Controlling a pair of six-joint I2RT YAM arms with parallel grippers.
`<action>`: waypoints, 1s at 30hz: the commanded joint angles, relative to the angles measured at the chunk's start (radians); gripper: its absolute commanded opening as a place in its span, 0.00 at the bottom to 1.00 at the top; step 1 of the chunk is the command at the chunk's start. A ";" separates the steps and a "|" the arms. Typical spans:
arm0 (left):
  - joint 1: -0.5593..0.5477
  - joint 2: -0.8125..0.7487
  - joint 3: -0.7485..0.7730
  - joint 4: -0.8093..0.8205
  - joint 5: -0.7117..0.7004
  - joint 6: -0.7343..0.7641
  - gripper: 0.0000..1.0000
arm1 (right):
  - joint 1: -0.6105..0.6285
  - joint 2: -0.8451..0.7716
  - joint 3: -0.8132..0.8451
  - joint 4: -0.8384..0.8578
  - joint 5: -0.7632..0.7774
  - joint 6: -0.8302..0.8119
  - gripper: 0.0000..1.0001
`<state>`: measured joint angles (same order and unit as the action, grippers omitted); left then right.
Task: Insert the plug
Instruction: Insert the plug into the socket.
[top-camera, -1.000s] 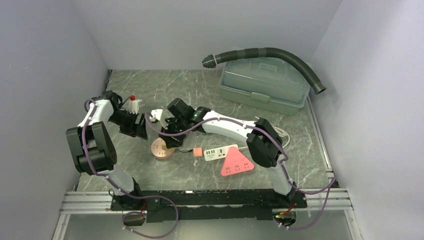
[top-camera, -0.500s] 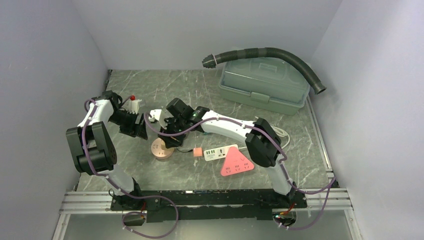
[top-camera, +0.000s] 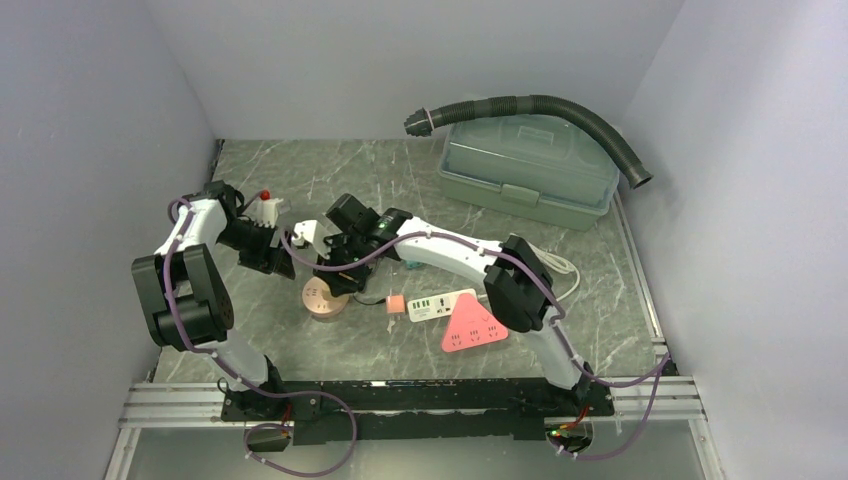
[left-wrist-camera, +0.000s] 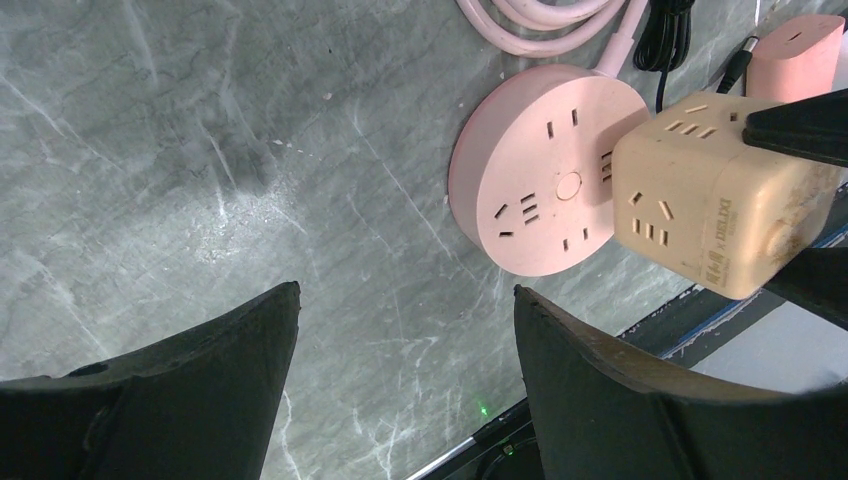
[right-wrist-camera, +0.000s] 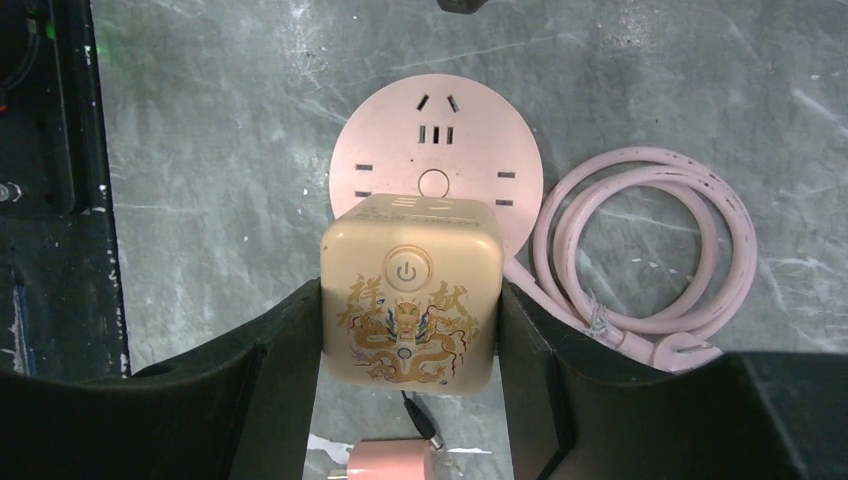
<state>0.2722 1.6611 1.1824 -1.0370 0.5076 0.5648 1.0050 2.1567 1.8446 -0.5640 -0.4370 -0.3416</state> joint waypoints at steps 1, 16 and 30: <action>0.008 -0.040 0.013 -0.003 0.017 0.021 0.82 | 0.006 0.044 0.076 -0.123 0.025 -0.041 0.00; 0.012 -0.035 0.028 -0.009 0.026 0.020 0.82 | 0.029 0.144 0.228 -0.215 0.063 -0.055 0.00; 0.012 -0.035 0.041 -0.019 0.022 0.024 0.82 | 0.006 0.156 0.074 -0.136 -0.004 -0.046 0.00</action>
<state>0.2783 1.6405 1.1893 -1.0397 0.5076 0.5655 1.0222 2.2566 1.9766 -0.6598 -0.4332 -0.3740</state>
